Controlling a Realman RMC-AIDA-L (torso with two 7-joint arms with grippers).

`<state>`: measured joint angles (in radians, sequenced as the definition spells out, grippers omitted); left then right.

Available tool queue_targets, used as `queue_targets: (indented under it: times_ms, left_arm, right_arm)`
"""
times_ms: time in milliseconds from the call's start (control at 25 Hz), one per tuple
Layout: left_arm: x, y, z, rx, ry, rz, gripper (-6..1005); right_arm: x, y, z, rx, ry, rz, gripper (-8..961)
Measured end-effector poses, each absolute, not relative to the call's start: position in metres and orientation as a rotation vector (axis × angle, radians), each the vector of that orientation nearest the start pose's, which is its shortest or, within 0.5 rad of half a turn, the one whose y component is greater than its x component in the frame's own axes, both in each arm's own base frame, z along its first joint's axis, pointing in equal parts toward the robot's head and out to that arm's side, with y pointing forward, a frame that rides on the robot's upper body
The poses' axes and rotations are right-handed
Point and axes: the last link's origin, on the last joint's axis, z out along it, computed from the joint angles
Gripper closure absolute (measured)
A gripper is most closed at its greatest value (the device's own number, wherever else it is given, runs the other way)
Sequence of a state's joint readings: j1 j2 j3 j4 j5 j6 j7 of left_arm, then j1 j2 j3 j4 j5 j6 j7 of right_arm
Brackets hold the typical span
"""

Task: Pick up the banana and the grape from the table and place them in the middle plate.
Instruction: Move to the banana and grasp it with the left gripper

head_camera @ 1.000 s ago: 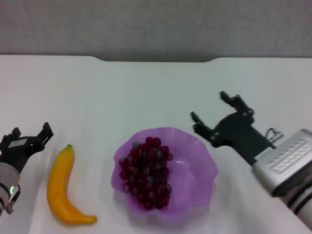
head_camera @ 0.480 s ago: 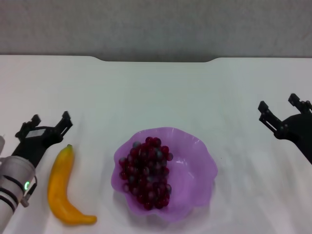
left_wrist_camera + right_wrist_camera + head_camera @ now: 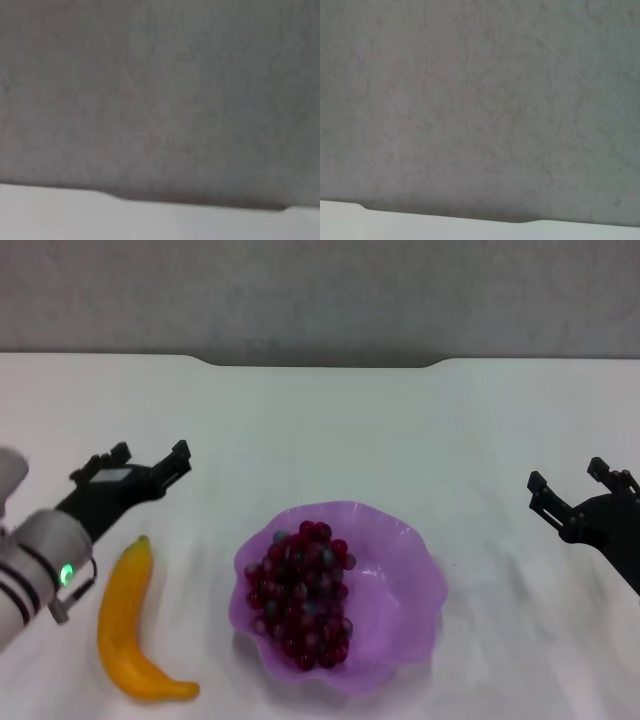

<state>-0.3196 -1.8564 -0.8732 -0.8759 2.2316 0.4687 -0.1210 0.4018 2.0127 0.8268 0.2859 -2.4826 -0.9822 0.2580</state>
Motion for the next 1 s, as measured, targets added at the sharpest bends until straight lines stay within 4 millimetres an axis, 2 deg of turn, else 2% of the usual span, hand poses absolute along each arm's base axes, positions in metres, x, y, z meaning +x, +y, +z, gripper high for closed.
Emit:
queue_targets:
  times_ms: [320, 480, 680, 840, 1000]
  left_arm:
    - [-0.264, 0.373, 0.012, -1.902, -1.042, -0.308, 105]
    - [-0.271, 0.37, 0.039, -1.918, -1.068, -0.112, 106]
    - [-0.265, 0.368, 0.047, -1.909, -1.109, 0.122, 107]
    - [-0.258, 0.363, 0.041, -1.923, -1.165, 0.295, 109]
    - [-0.252, 0.361, 0.035, -1.925, -1.25, 0.367, 109]
  right_arm:
    - [0.33, 0.331, -0.037, -1.826, 0.65, 0.63, 69]
    - [0.327, 0.331, -0.04, -1.841, 0.652, 0.635, 69]
    - [0.328, 0.33, -0.041, -1.844, 0.658, 0.632, 69]
    - [0.327, 0.33, -0.042, -1.847, 0.657, 0.633, 69]
    - [0.329, 0.33, -0.042, -1.849, 0.663, 0.619, 69]
